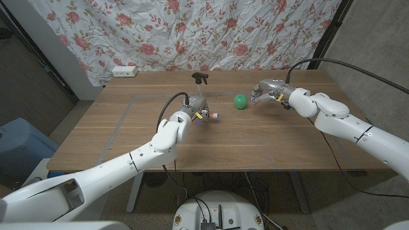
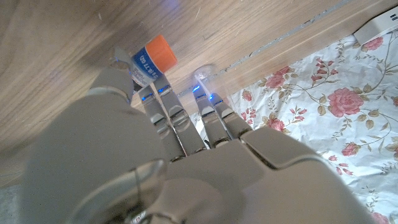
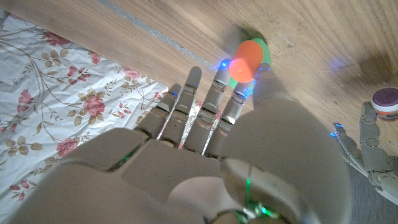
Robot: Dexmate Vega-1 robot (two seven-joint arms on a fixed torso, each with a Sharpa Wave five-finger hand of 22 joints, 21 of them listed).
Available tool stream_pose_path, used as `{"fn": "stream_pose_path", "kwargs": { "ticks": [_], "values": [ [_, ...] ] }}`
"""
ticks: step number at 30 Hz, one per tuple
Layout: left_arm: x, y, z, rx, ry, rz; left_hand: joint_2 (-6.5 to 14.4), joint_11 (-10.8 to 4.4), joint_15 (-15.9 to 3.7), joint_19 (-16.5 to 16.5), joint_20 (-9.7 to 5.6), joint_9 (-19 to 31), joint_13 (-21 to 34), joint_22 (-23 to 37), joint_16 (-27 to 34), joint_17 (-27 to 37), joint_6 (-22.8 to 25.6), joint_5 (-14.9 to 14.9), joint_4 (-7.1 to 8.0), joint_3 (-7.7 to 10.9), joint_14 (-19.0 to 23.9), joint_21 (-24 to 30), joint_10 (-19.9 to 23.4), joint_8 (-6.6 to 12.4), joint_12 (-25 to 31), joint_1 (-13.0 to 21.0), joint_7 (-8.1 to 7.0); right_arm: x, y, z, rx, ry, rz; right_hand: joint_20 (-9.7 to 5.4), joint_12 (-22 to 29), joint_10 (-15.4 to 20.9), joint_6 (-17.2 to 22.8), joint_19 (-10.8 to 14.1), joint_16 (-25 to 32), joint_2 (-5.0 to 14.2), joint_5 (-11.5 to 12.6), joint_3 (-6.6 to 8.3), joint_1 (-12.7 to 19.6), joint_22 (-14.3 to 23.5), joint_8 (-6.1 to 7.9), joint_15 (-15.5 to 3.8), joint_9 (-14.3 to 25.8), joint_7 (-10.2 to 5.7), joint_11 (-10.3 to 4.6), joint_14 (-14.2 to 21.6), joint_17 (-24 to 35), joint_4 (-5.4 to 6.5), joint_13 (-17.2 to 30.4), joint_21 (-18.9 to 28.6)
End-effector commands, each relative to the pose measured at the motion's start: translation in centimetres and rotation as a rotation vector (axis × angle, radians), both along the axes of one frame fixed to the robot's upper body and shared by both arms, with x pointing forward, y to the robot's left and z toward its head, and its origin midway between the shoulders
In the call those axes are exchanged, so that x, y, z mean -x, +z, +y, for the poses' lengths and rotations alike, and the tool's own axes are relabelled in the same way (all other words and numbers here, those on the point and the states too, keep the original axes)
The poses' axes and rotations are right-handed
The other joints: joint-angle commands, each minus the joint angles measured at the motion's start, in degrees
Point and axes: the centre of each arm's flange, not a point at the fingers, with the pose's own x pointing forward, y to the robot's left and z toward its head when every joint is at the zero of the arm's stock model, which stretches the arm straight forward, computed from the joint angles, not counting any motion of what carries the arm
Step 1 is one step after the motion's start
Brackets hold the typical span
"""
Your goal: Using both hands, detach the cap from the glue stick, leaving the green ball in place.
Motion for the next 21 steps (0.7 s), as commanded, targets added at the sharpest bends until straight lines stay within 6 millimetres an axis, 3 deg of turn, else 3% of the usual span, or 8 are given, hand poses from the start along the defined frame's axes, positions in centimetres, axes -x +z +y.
{"fn": "stream_pose_path", "kwargs": {
  "ticks": [1,21],
  "values": [
    [-0.2,-0.3,0.4,-0.049,0.037,0.01,1.07,-0.23,-7.21,-0.32,0.02,0.17,0.24,0.23,0.26,0.24,1.25,0.46,0.21,0.12,0.18,-0.24,-0.39,0.29,0.16,-0.93,0.74,-1.0,-0.8,0.0,0.056,-0.045,-0.004,-0.16,0.24,0.87,0.13,0.32,-0.18,0.37,0.27,-0.18,0.16,0.16,-0.06,-8.83,0.09,-0.01,-0.95,-0.32,0.13,0.06,0.29,0.2],
    [-0.2,-0.8,1.2,-0.086,0.083,0.015,1.11,-0.22,-7.19,-0.84,0.03,0.16,0.28,0.21,0.25,0.24,0.92,0.47,0.27,0.0,-0.04,-0.36,-0.72,0.24,0.17,-1.2,0.56,-2.0,-2.4,-0.2,0.116,-0.091,0.026,-0.4,-0.4,0.1,-0.25,0.55,-0.87,0.14,0.26,-0.55,-0.06,0.2,-0.42,-8.61,0.04,-0.05,-0.9,-1.03,0.02,-0.05,0.21,0.26]
  ]
}}
